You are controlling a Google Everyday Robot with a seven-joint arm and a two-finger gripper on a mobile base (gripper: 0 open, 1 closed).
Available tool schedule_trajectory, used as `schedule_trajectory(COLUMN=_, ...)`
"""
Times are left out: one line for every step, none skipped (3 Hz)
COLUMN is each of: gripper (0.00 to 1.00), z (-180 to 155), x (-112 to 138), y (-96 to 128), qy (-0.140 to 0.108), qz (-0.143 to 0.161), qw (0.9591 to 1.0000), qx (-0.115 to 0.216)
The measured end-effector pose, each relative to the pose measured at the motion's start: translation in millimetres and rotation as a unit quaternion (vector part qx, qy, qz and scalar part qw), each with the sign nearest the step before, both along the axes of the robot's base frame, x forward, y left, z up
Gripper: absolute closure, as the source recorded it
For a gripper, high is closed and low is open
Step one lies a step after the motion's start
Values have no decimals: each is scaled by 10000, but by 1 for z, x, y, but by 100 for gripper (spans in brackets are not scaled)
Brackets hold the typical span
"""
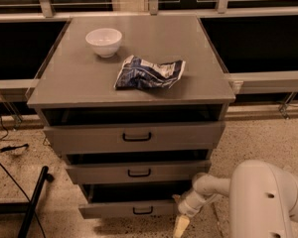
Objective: Open bottom drawer
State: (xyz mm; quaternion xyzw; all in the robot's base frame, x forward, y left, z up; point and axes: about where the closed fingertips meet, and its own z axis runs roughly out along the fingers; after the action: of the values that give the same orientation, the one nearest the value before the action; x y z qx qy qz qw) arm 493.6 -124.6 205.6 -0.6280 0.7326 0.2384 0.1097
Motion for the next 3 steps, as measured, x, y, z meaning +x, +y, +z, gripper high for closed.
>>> schedule_trajectory(gripper=0, z=0, x=-23, y=-7, qy=234, qz=-27, qw=9997, qx=-22)
schedule_trajectory(gripper=0, z=2, x=-35, y=-11, qy=355, qz=-34, qw=9994, qx=-48)
schedule_trajectory(gripper=0, z=2, x=-35, y=-11, qy=356, qz=-34, qw=9993, qx=-49)
